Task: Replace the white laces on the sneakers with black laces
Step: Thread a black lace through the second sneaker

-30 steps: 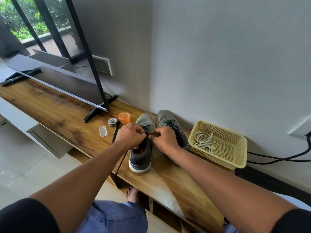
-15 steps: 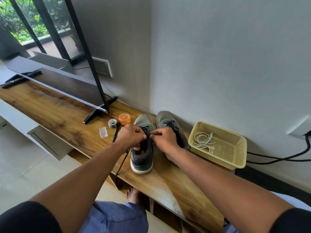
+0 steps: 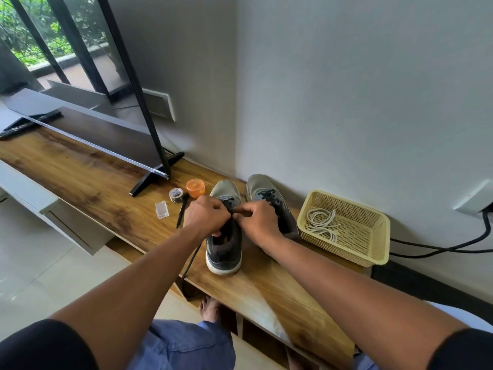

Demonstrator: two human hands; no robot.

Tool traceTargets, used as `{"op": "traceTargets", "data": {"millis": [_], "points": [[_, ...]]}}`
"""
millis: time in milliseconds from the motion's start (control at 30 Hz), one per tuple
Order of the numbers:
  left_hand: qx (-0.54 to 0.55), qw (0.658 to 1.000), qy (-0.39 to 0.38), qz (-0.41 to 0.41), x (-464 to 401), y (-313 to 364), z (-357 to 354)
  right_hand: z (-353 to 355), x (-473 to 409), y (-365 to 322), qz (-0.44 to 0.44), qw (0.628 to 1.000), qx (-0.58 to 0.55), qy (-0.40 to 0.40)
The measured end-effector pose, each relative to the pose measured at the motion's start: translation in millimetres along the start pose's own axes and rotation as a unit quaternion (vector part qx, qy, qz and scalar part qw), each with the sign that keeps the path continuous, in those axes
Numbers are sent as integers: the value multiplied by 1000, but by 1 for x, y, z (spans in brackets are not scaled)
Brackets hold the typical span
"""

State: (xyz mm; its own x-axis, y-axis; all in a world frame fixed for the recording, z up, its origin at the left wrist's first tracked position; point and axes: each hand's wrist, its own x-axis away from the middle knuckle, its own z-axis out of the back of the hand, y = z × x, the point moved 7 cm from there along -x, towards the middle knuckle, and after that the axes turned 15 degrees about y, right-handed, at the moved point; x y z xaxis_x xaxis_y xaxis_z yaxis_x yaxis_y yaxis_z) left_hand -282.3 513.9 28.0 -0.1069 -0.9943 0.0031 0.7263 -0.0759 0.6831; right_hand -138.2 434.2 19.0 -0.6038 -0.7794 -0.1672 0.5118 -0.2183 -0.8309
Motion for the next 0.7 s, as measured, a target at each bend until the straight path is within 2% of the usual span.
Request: {"op": "traceTargets", "data": {"millis": [133, 500, 600, 700], "points": [[30, 999, 1, 33, -2, -6, -2, -3, 11, -10, 58, 998, 19, 1], [119, 982, -74, 126, -9, -23, -11, -7, 50, -15, 168, 984, 37, 38], [94, 986, -87, 105, -9, -17, -13, -3, 49, -13, 156, 986, 29, 45], [75, 989, -95, 84, -9, -12, -12, -1, 42, -9, 94, 994, -28, 43]]}}
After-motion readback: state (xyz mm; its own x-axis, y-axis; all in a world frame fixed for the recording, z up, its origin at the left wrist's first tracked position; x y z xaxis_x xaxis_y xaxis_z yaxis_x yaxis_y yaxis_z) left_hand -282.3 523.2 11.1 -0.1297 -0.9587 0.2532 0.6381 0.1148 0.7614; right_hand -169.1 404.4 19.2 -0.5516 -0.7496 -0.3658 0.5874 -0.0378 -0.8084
